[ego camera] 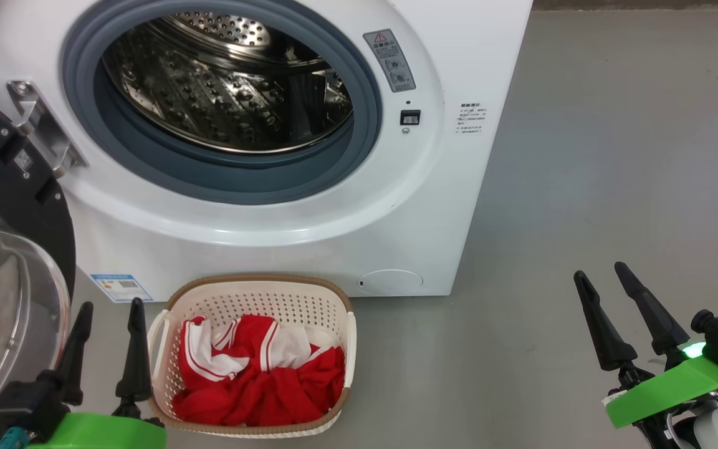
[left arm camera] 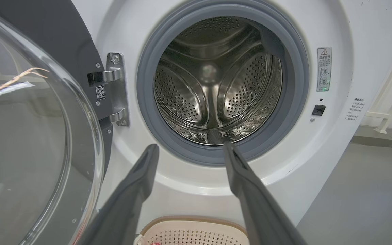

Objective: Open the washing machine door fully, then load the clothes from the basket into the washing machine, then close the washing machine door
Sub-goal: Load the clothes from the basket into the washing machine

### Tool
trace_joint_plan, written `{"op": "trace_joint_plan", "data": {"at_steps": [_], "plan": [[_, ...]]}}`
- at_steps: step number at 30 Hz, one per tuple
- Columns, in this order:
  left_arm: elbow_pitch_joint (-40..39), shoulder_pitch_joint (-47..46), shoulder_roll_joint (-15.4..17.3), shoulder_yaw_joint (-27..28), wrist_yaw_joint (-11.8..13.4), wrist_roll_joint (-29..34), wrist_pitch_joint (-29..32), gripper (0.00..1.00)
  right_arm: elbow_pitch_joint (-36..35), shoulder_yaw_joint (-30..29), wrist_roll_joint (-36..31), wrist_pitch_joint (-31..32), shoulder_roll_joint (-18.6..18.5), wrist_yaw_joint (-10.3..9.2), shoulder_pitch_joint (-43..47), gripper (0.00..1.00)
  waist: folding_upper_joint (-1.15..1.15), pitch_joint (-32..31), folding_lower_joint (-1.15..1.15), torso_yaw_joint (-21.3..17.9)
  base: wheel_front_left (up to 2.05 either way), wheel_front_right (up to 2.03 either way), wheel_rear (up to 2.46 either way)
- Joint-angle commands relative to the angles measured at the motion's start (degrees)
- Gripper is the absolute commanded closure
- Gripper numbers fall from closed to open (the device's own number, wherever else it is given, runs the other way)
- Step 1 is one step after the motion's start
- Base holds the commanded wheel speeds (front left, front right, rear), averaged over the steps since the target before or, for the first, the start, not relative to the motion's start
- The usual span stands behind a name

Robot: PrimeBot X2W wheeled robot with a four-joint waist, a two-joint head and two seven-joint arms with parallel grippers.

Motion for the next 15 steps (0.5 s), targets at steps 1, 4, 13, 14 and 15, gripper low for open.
{"op": "trace_joint_plan", "data": {"at_steps": [1, 4, 13, 14, 15], "plan": [[-1.3, -2.1, 0.8, 2.1, -0.2, 0.4, -0.5, 0.00, -1.4, 0.9, -0.2, -0.7, -1.0, 0.52, -1.4, 0.00, 0.00, 0.3, 0.00, -0.1, 0.00, 0.00, 0.00], [-1.3, -2.2, 0.8, 2.2, -0.2, 0.4, -0.5, 0.00, -1.6, 0.9, -0.3, -0.7, -1.0, 0.52, -1.5, 0.00, 0.00, 0.8, 0.00, -0.1, 0.00, 0.00, 0.00], [-0.5, -3.9, 0.5, 2.5, -0.2, 1.4, -0.5, 0.00, -2.6, 0.3, -0.3, -0.7, -1.2, 0.52, -2.6, 0.00, 0.00, 5.1, 0.00, -0.5, 0.00, 0.00, 0.00], [-0.3, -4.3, 0.4, 2.6, -0.2, 1.6, -0.5, 0.00, -2.7, 0.2, -0.3, -0.7, -1.2, 0.52, -2.8, 0.00, 0.00, 5.7, 0.00, -0.5, 0.00, 0.00, 0.00], [-0.1, -4.7, 0.3, 2.7, -0.2, 1.8, -0.5, 0.00, -2.8, 0.1, -0.4, -0.7, -1.2, 0.52, -2.9, 0.00, 0.00, 6.4, 0.00, -0.5, 0.00, 0.00, 0.00]]}}
